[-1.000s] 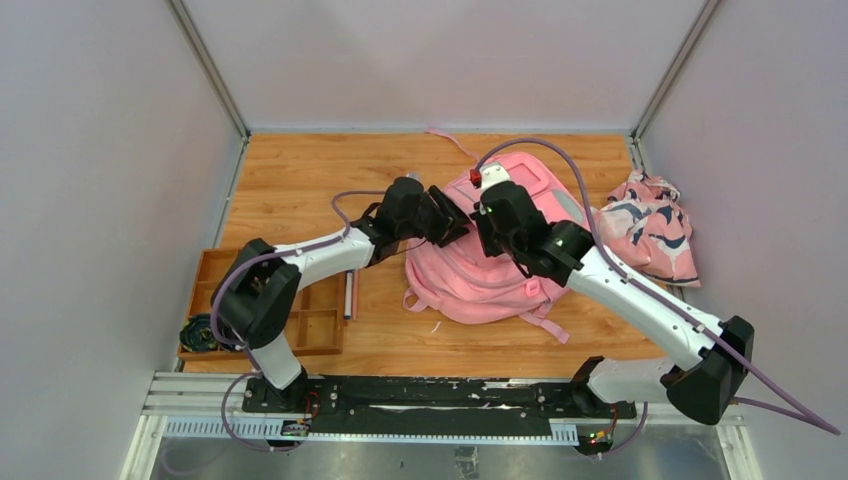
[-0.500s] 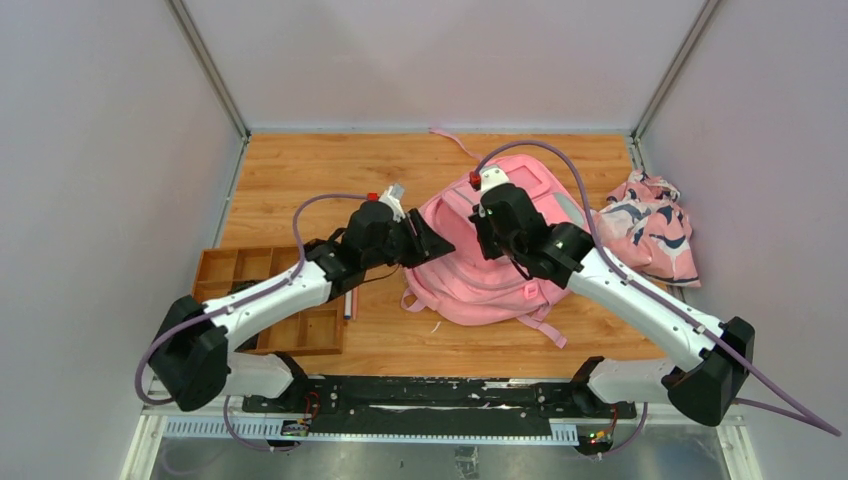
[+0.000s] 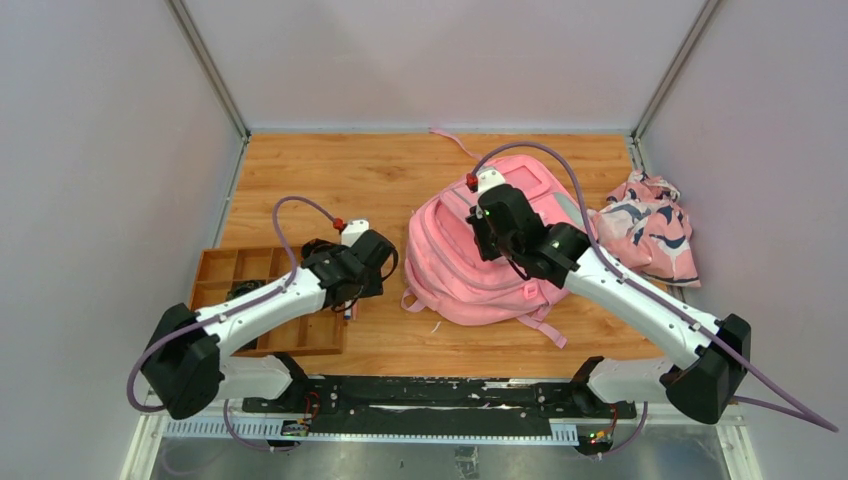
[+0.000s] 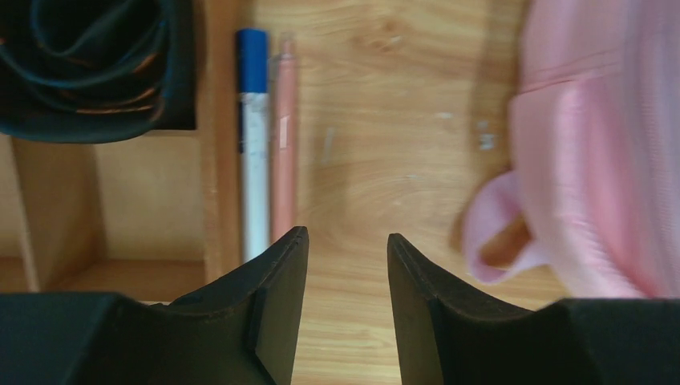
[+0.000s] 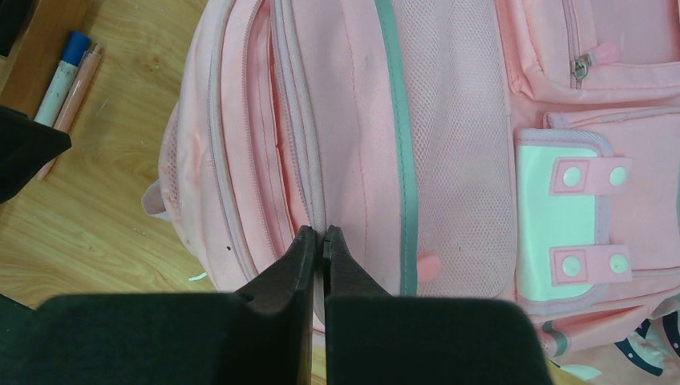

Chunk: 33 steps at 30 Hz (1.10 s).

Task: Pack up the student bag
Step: Place the stationery in the student bag, then pick up the stationery from the center of the board.

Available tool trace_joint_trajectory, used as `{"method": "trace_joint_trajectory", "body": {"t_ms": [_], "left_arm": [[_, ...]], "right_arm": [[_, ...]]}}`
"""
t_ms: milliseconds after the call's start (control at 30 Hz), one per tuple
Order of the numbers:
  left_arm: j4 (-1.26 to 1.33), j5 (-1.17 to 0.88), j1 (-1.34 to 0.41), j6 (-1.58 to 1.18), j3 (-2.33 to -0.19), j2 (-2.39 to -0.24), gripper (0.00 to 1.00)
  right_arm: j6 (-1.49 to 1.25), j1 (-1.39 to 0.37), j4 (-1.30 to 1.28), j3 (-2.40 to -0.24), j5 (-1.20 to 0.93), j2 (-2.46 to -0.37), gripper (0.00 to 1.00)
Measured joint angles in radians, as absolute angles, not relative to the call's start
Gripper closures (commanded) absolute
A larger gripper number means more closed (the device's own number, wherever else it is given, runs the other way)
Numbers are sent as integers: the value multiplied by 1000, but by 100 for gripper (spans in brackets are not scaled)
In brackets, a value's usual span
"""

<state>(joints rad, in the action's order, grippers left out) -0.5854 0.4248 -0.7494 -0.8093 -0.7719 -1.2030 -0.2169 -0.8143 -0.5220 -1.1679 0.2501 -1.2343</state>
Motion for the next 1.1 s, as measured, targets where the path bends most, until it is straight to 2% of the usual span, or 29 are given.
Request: {"method": "trace_joint_trajectory", "body": {"t_ms": [300, 567, 1100], "left_arm": [[-640, 471, -722, -719, -770, -1343, 51], [-584, 403, -645, -648, -757, -1408, 55], [-479, 329, -643, -617, -755, -1480, 60]], "right_arm": [[-217, -814, -520, -1168, 244, -1236, 100], [-217, -814, -518, -1168, 234, -1246, 100], [-217, -814, -516, -1168, 228, -1258, 100]]}}
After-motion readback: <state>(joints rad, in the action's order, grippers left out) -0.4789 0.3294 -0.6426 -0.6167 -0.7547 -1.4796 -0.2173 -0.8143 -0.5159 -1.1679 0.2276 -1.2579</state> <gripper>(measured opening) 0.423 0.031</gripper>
